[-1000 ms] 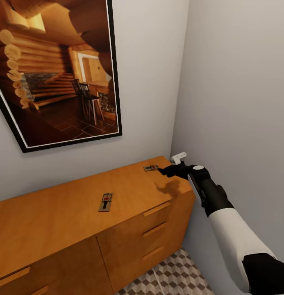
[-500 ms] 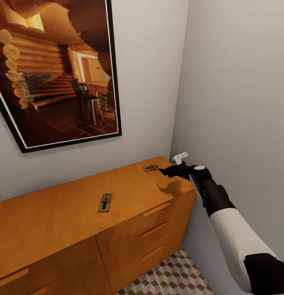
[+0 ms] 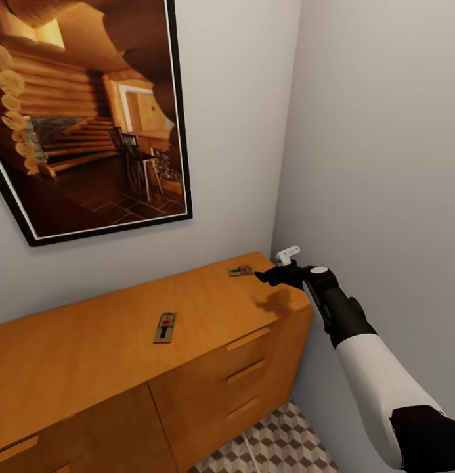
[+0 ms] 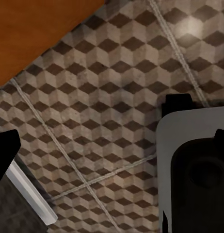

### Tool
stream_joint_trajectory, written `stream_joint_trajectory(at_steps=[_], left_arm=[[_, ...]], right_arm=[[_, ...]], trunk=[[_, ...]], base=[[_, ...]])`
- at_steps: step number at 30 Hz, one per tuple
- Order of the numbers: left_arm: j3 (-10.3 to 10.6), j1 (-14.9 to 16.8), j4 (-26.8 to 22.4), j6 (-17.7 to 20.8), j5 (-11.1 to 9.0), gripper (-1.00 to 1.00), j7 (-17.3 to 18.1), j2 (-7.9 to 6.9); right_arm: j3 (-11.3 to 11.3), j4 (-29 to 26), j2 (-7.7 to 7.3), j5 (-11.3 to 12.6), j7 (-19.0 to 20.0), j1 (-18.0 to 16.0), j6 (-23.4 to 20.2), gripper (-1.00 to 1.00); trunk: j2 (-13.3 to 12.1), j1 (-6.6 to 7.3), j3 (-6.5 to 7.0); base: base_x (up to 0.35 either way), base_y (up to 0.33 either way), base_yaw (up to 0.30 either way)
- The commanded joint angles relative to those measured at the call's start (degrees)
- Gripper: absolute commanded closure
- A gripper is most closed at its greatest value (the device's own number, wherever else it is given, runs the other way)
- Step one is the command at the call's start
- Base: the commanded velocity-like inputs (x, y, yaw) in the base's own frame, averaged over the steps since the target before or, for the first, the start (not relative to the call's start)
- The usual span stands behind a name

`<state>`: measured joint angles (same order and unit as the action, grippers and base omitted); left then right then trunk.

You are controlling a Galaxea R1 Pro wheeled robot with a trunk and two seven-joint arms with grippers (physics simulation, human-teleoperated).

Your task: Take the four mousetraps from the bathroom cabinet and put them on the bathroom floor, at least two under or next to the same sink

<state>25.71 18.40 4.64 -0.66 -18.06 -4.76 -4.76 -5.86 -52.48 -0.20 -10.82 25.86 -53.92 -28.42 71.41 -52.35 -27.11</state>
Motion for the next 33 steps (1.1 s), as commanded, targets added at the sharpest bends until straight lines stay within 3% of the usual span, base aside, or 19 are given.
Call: stream_joint_trajectory(at_steps=[1,14,27,33], left_arm=[[0.5,0.1,0.1,-0.1,-0.5,-1.00,0.0,0.04],[0.5,-0.2,0.1,0.2,-0.5,-1.00,0.0,0.39],[0.5,-0.5,0.1,0.2,-0.5,-1.00,0.0,0.46],[0.5,-0.7,0.1,0.2,-0.5,-1.00,0.0,0.46]], right_arm=[[0.0,0.0,-0.01,-0.6,0.4,0.0,-0.1,-1.00],[-0.4,0.8,0.06,-0.7,4.7,0.0,-0.1,-1.00],[-0.5,1.0,0.10,-0.7,5.5,0.0,-0.1,-1.00],[-1.2,1.1,0.02,-0.7,7.7,0.0,-0.1,-1.00]], trunk=[[0.0,-0.01,-0.06],[0.0,-0.01,-0.06],[0.0,-0.01,-0.06],[0.0,-0.01,-0.06]], base=[[0.139,-0.113,0.000],[0.088,-0.078,0.000],[0.003,-0.002,0.000],[0.000,0.000,0.000]])
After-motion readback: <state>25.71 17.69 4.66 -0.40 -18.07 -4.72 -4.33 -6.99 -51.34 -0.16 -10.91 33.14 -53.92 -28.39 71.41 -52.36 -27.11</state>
